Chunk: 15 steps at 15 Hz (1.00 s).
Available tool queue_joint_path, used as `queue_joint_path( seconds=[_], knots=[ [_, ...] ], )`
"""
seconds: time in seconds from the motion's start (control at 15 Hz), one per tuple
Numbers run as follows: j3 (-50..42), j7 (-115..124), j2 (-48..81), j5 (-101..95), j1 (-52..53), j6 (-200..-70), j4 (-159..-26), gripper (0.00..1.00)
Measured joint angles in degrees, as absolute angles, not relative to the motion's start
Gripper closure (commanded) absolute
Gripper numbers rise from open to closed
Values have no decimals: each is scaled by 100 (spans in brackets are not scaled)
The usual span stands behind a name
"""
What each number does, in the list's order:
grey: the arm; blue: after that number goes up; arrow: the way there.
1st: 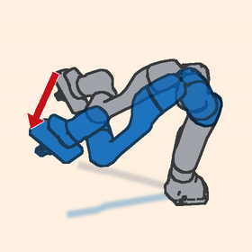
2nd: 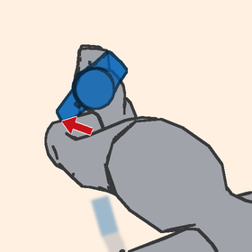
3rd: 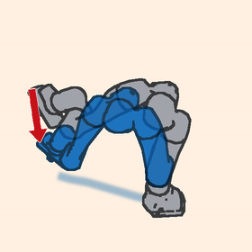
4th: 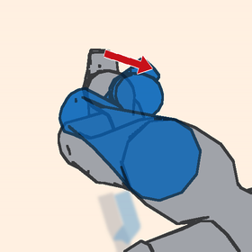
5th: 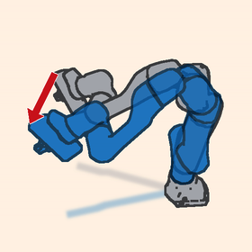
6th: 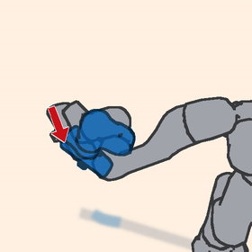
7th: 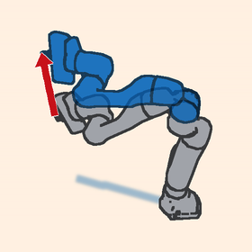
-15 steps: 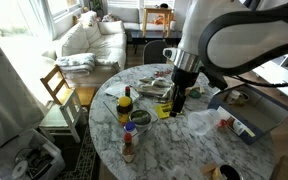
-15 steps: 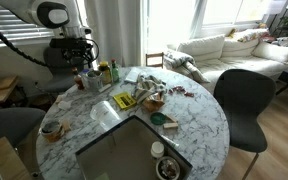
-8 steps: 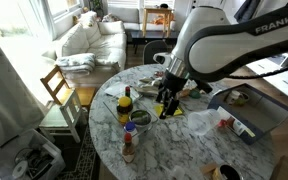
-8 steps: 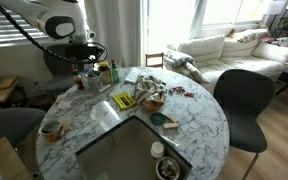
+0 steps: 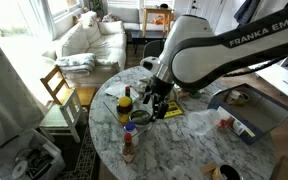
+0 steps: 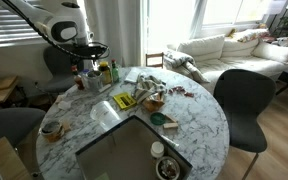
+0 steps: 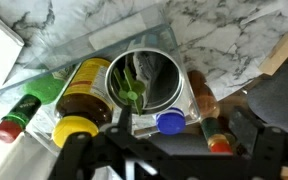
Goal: Pick up the two white packets with the green lids from the silver cup one by one and put them the right way up on the table, pick up the white bottle with a blue lid from the clear storage container and put it in the silver cup
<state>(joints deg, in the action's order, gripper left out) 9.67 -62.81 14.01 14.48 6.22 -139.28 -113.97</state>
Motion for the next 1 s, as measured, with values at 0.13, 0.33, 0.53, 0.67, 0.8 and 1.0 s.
queue_joint_path(
  seconds=[0.13, 0.33, 0.53, 0.67, 0.8, 1.0],
  knots=[
    [967, -6281, 1387, 1448, 611, -13928, -11397, 0],
    [967, -6281, 1419, 1447, 596, -13928, -11383, 0],
    [980, -6361, 1625, 1447, 558, -13931, -11259, 0],
    [991, -6485, 1823, 1421, 526, -13963, -11113, 0],
    [1008, -6639, 2026, 1379, 491, -14054, -10932, 0],
    [1060, -6863, 2316, 1309, 432, -14075, -10622, 0]
  ],
)
